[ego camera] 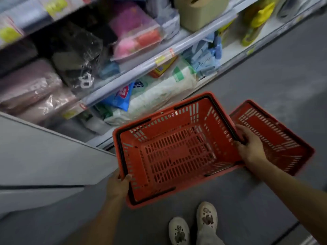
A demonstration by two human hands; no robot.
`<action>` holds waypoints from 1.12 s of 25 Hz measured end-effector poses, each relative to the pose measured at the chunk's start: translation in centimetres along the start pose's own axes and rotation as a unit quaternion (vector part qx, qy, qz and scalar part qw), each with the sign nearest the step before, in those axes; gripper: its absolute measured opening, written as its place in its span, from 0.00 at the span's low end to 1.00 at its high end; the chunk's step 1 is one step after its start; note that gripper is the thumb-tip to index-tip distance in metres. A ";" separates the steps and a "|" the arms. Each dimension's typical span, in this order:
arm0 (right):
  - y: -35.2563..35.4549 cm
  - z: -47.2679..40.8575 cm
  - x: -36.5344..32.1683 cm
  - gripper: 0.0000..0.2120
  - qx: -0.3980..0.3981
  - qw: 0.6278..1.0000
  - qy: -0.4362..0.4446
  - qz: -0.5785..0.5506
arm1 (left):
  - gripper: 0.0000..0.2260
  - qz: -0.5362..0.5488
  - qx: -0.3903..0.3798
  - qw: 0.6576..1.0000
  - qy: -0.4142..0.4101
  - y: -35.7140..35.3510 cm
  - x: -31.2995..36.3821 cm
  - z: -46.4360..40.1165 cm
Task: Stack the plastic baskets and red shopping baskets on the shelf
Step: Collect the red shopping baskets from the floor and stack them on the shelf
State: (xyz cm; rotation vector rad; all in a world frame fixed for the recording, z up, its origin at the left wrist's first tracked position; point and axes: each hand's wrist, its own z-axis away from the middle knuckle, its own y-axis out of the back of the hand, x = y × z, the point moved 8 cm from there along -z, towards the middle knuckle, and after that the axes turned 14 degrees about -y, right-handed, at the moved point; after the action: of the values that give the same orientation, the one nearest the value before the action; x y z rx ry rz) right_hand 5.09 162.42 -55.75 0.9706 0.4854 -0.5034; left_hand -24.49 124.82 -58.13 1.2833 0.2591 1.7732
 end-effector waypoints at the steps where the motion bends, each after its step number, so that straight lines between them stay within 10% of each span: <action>1: -1.9 -1.1 0.2 0.27 -0.011 1.000 0.005 0.005 | 0.12 0.005 0.006 1.000 0.011 -0.5 -2.1 -0.6; 10: -12.4 -5.4 1.5 0.27 -0.072 0.993 0.062 0.077 | 0.23 -0.008 0.007 1.000 0.025 -5.4 -10.4 -3.1; 22: -1.1 1.1 3.6 0.22 0.086 0.995 0.029 -0.027 | 0.18 -0.130 -0.173 0.878 -0.427 -18.0 18.0 1.0; 28: 7.1 -0.5 13.0 0.21 0.157 0.981 -0.092 -0.065 | 0.16 -0.134 -0.259 0.819 -0.495 -28.1 25.6 3.9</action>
State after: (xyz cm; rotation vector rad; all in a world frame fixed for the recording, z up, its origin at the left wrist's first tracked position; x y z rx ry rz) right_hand 19.43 163.77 -59.09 1.1857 0.3085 -0.7970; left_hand -7.42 158.97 -57.22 1.4731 -0.5763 0.6740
